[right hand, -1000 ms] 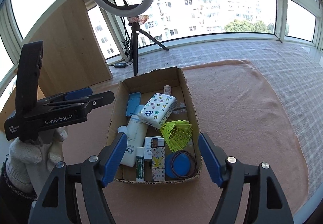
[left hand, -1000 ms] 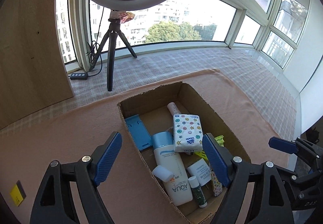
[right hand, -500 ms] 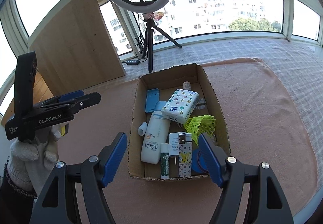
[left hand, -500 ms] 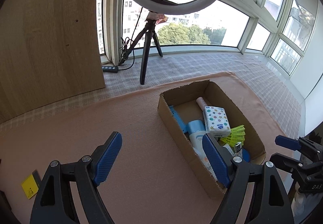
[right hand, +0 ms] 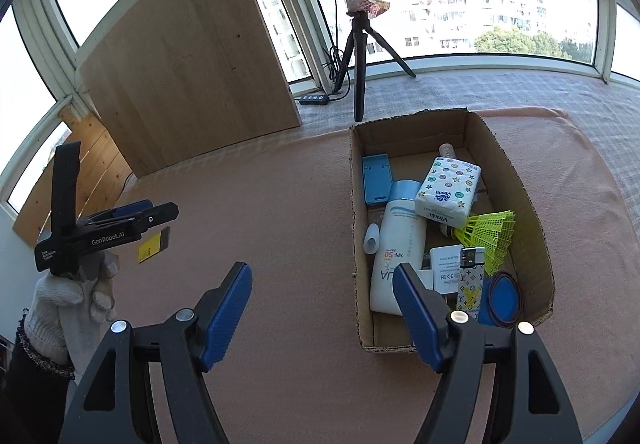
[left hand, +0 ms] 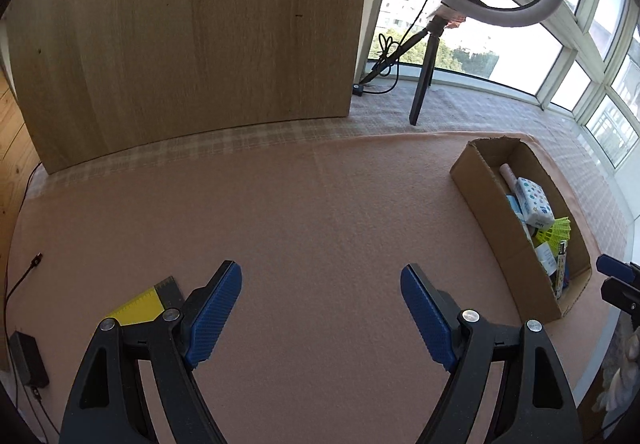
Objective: Organize objects
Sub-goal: 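Withdraw the left gripper from the box and move it to the yellow booklet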
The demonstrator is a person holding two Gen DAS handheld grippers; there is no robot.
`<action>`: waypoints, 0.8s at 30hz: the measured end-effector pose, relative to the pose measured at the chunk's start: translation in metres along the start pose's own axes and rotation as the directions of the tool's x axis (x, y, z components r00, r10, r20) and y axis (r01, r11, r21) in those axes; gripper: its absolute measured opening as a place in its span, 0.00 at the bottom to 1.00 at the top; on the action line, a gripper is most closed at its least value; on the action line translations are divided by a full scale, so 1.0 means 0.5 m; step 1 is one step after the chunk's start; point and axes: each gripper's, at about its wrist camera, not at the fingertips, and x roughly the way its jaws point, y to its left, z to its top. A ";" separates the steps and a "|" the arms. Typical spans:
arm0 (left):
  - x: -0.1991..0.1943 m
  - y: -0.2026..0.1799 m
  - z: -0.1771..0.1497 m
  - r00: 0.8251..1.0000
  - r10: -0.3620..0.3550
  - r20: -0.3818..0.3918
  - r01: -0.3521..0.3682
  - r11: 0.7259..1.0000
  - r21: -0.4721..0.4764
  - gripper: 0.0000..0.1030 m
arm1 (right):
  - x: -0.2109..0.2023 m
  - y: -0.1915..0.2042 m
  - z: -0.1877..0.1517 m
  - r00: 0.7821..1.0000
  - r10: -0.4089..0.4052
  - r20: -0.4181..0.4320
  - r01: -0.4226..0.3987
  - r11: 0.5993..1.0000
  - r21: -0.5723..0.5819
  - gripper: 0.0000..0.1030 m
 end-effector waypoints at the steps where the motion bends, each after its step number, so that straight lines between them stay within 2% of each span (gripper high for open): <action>1: 0.003 0.025 -0.004 1.000 -0.001 -0.010 0.001 1.000 -0.015 0.82 | 0.005 0.011 -0.002 1.000 0.004 -0.004 -0.004 1.000 -0.004 0.67; 8: 0.028 0.185 -0.025 0.997 0.009 -0.076 -0.016 0.996 -0.092 0.82 | 0.027 0.070 -0.016 0.999 0.024 -0.032 -0.025 1.000 -0.011 0.67; 14: 0.069 0.290 -0.026 0.992 -0.015 -0.124 -0.003 0.989 -0.148 0.82 | 0.029 0.085 -0.027 0.999 0.021 -0.043 -0.021 1.000 0.009 0.67; 19: 0.096 0.348 -0.029 0.988 -0.018 -0.153 -0.011 0.983 -0.185 0.81 | 0.029 0.076 -0.040 0.998 0.007 -0.056 -0.005 0.999 0.034 0.67; 24: 0.124 0.377 -0.040 0.979 -0.064 -0.192 0.019 0.974 -0.227 0.81 | 0.029 0.062 -0.048 0.998 0.004 -0.066 0.000 0.997 0.071 0.67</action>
